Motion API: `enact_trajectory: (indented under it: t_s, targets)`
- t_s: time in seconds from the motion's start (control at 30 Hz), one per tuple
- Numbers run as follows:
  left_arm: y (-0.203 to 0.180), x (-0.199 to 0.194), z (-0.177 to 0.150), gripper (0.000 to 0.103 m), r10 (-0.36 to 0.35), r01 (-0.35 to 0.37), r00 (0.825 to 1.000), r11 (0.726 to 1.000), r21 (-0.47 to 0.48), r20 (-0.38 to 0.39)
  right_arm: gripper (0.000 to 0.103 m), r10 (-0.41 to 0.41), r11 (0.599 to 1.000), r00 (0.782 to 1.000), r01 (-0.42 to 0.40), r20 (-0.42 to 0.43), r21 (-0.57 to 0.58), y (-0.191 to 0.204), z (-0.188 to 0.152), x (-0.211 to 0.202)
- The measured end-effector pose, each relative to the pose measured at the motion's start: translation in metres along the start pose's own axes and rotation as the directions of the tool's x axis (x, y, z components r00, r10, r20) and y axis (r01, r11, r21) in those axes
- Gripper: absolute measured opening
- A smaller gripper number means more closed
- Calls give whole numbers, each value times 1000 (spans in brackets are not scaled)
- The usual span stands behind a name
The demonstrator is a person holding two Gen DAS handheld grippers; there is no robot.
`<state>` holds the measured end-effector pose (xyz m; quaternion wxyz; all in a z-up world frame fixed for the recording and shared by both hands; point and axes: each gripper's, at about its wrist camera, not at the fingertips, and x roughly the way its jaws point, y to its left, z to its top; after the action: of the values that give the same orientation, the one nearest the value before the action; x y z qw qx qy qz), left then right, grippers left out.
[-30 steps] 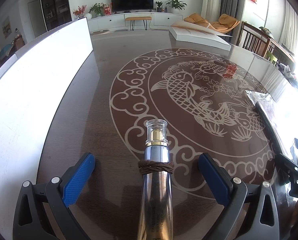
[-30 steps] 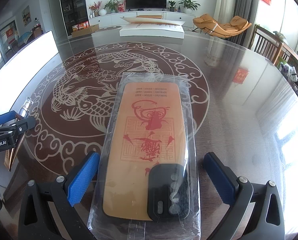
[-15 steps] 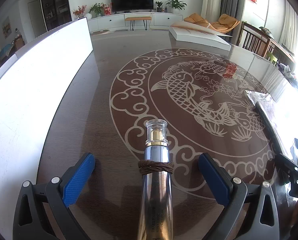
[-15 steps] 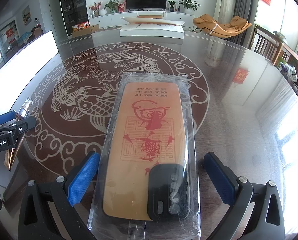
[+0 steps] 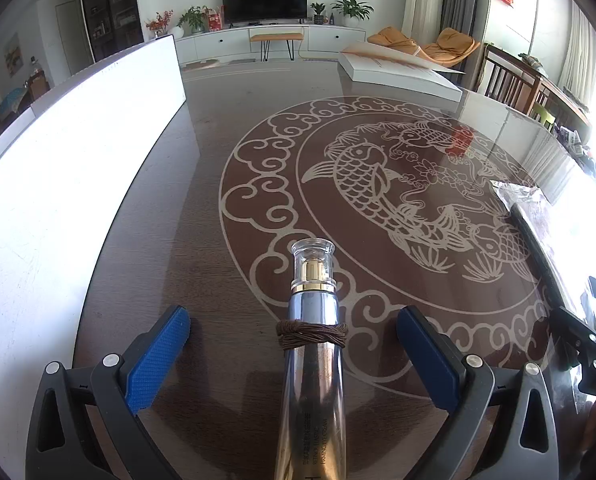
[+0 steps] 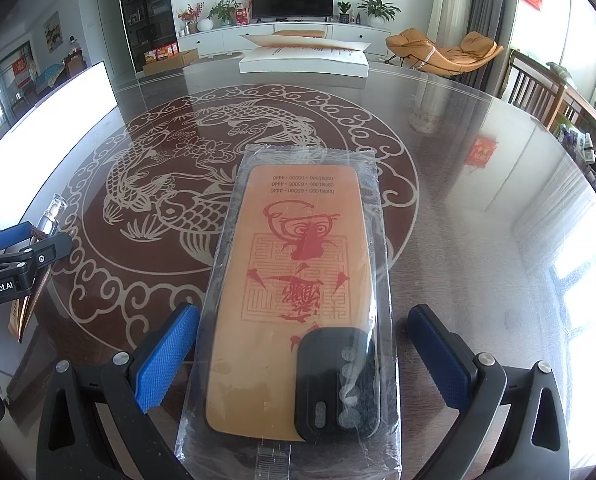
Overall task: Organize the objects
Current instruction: 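Hold the gold tube in the left tool and the bagged board in the right tool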
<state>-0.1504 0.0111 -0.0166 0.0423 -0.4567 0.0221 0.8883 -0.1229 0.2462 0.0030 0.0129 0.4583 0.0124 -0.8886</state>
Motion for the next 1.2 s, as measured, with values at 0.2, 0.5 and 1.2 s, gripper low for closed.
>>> enact_trajectory:
  t_s: [0.2, 0.5, 1.2]
  targets:
    - [0, 0, 0, 103, 0, 0, 1000, 1000, 0, 0, 103, 0, 1000, 1000, 0, 0, 0, 0, 0, 0]
    - [0, 0, 0, 103, 0, 0, 1000, 1000, 0, 0, 103, 0, 1000, 1000, 0, 0, 0, 0, 0, 0]
    - [11, -7, 6, 103, -150, 160, 970, 986, 42, -190, 103, 0, 1000, 1000, 0, 1, 0, 0, 0, 0]
